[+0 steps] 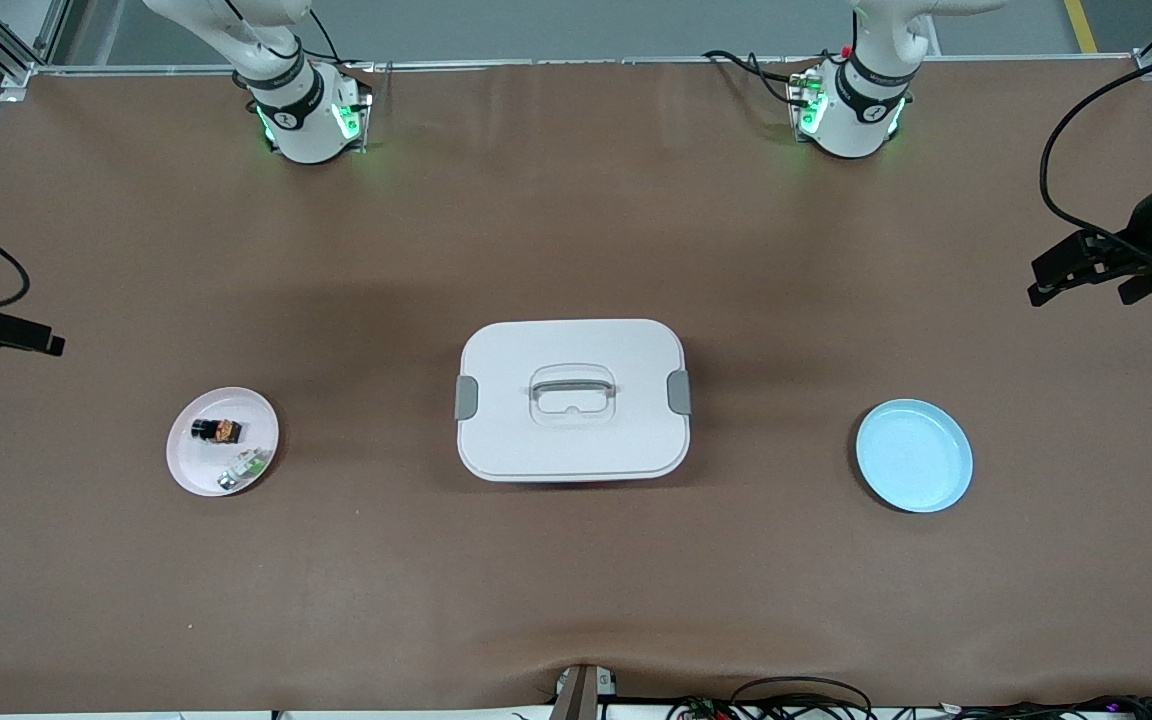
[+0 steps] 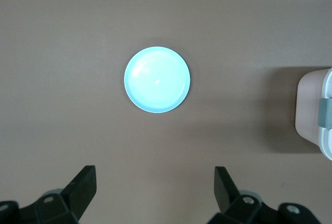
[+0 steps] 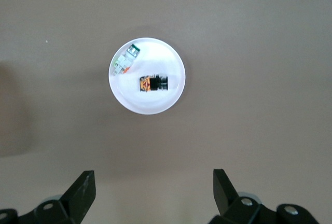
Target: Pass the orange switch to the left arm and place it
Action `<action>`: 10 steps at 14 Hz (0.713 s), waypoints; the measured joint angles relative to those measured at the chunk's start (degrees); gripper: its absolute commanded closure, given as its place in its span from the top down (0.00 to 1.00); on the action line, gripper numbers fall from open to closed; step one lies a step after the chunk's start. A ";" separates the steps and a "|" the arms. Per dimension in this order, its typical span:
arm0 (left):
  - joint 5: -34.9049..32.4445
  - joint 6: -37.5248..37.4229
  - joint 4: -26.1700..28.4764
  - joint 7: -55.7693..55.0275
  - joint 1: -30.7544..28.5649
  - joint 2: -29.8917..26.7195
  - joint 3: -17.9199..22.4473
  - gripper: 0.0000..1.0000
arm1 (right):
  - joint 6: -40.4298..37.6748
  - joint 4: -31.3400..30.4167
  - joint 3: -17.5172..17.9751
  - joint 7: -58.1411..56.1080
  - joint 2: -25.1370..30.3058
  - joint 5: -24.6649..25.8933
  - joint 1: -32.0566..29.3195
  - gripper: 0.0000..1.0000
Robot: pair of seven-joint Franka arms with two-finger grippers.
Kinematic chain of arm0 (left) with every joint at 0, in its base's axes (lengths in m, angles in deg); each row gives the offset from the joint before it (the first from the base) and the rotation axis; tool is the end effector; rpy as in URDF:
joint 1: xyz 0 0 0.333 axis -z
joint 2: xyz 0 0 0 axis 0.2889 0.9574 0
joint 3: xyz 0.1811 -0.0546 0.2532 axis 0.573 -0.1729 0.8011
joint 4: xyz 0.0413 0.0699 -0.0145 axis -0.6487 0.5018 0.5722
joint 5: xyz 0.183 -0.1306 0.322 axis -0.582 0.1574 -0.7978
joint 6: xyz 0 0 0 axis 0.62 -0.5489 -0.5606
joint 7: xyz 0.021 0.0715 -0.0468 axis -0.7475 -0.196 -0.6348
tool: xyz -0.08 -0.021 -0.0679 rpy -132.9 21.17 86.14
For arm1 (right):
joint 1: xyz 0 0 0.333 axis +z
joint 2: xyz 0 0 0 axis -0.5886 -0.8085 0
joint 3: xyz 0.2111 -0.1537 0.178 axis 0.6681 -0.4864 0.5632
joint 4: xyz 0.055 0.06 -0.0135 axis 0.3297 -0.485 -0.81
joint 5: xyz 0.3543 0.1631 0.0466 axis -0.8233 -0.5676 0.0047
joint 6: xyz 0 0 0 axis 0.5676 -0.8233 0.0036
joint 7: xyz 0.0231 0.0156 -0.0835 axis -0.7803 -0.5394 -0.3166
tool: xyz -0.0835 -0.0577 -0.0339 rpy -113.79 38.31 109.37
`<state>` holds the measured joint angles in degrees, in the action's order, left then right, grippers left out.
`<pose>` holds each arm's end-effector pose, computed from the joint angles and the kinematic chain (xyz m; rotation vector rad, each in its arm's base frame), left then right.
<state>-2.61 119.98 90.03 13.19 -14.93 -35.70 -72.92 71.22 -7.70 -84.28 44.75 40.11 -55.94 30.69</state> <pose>0.5690 -0.0191 0.6140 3.1271 0.0179 0.0929 0.6192 -0.1102 0.5292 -3.1105 0.1740 0.2034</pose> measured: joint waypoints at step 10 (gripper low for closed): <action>0.00 0.00 -0.03 0.00 0.00 0.02 0.00 1.00 | 15.58 -8.81 0.09 -0.06 -4.02 -1.85 0.01 1.00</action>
<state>-2.61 119.98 90.00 13.20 -14.93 -35.68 -72.93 86.81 -16.50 -84.19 44.70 36.08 -57.79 30.71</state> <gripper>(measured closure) 0.000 0.000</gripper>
